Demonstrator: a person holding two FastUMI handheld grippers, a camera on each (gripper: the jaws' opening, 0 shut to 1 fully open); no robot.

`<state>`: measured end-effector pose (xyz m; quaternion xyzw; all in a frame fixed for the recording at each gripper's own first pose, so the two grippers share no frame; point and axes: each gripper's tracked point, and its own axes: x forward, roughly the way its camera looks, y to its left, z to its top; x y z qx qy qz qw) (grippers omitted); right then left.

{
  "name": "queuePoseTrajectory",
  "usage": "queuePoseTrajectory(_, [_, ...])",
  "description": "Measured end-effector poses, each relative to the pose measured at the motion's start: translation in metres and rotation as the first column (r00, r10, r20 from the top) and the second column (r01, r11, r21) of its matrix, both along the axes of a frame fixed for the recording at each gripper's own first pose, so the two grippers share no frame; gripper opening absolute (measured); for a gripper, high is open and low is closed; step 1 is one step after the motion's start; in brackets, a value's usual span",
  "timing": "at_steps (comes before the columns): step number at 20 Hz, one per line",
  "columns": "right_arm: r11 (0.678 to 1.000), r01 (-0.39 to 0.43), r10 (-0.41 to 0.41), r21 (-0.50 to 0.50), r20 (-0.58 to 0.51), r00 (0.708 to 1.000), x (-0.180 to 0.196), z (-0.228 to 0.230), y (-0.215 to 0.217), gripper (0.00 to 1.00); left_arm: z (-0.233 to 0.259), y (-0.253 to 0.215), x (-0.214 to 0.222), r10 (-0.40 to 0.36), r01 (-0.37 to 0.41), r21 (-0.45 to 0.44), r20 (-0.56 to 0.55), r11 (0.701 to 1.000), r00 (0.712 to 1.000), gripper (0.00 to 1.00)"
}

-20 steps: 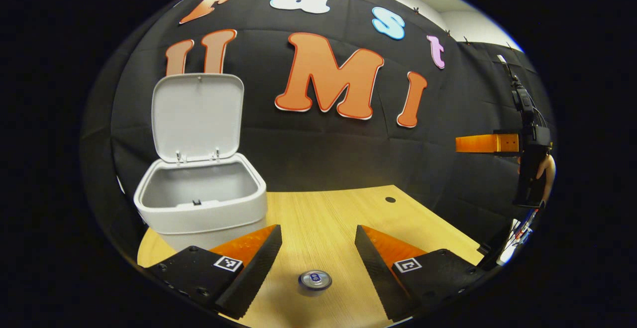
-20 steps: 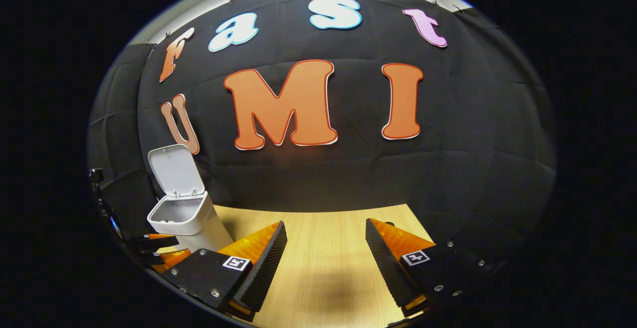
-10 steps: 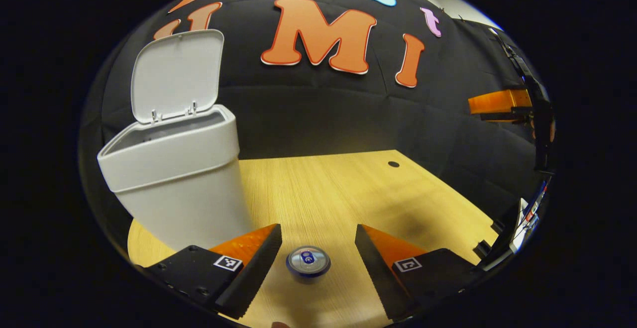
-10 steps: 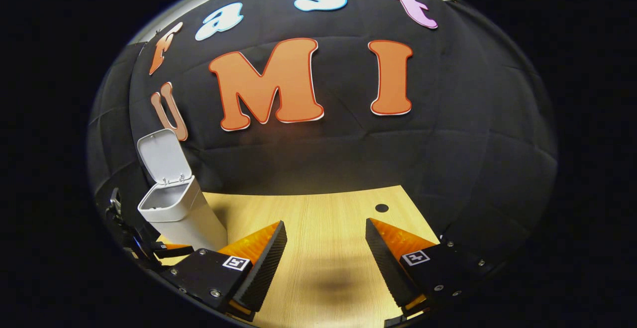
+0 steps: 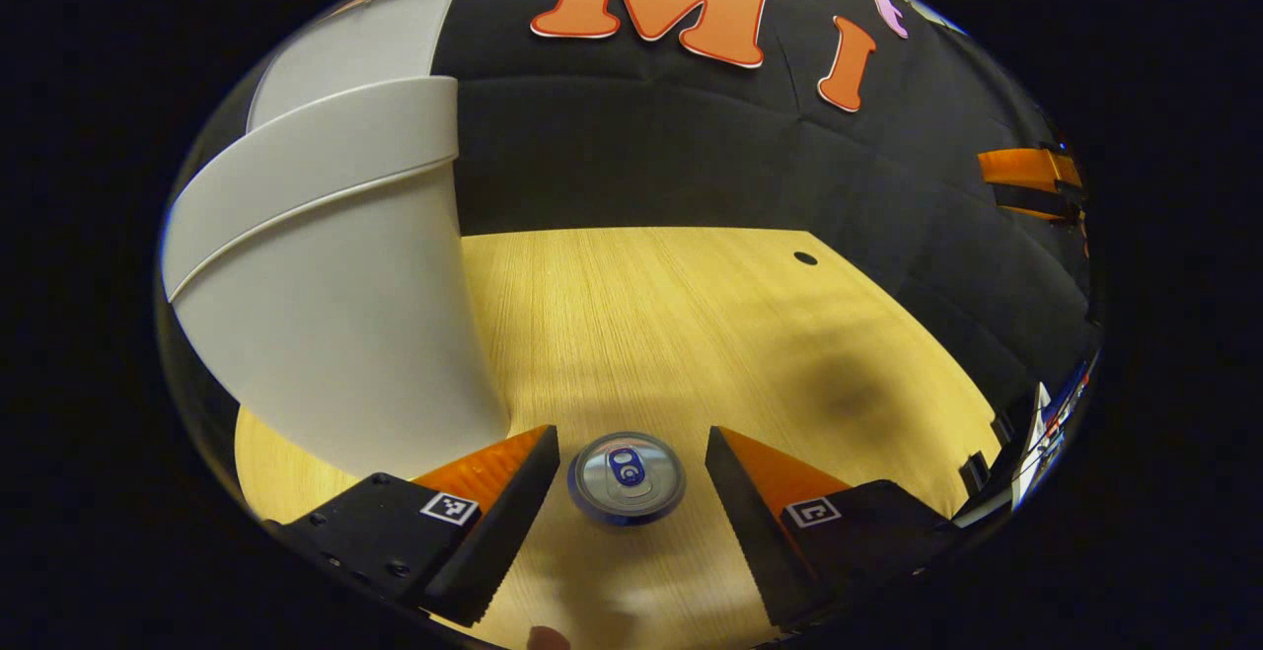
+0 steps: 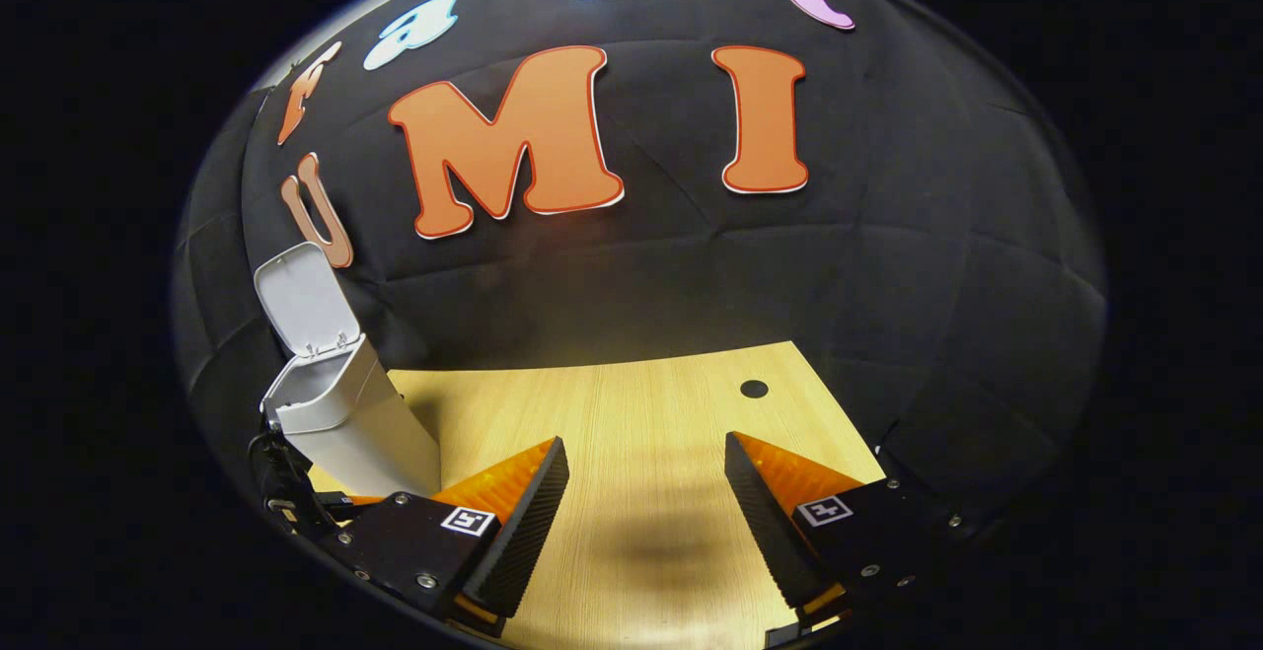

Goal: Press the lid of the desktop garbage bin to open it, pick up the crumpled paper on the desktop and throw it into the bin, then pick up the pop can on the desktop and drop it into the bin, and finally close the garbage bin lid.

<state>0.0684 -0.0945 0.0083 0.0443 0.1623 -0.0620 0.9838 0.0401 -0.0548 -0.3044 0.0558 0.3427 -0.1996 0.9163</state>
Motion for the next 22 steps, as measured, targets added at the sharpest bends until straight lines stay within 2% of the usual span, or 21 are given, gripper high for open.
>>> queuePoseTrajectory(7, [1.000,0.003,-0.003,0.012,-0.027,1.000,0.002,-0.008,0.000,0.95,-0.031,0.001,0.001,-0.001,0.002,0.020,-0.068,1.000,0.998,0.96])
queuePoseTrajectory(14, [0.999,0.019,-0.017,0.026,-0.056,0.998,-0.001,-0.018,-0.008,0.95,-0.059,0.000,0.000,0.000,0.009,0.086,-0.103,0.996,0.995,0.97])
queuePoseTrajectory(16, [0.999,0.022,-0.020,0.035,-0.063,0.998,-0.003,-0.020,-0.010,0.95,-0.054,-0.002,0.002,-0.004,0.011,0.066,-0.095,0.998,0.995,0.86])
queuePoseTrajectory(19, [0.999,0.020,-0.018,0.035,-0.066,0.998,-0.003,-0.021,-0.009,0.95,-0.040,0.000,0.003,-0.014,0.018,0.091,-0.052,0.996,0.999,0.84])
queuePoseTrajectory(22, [0.999,0.008,-0.006,0.035,-0.062,0.998,-0.003,-0.019,-0.004,0.95,-0.007,-0.006,0.007,-0.027,0.027,0.076,-0.006,0.997,1.000,0.84])
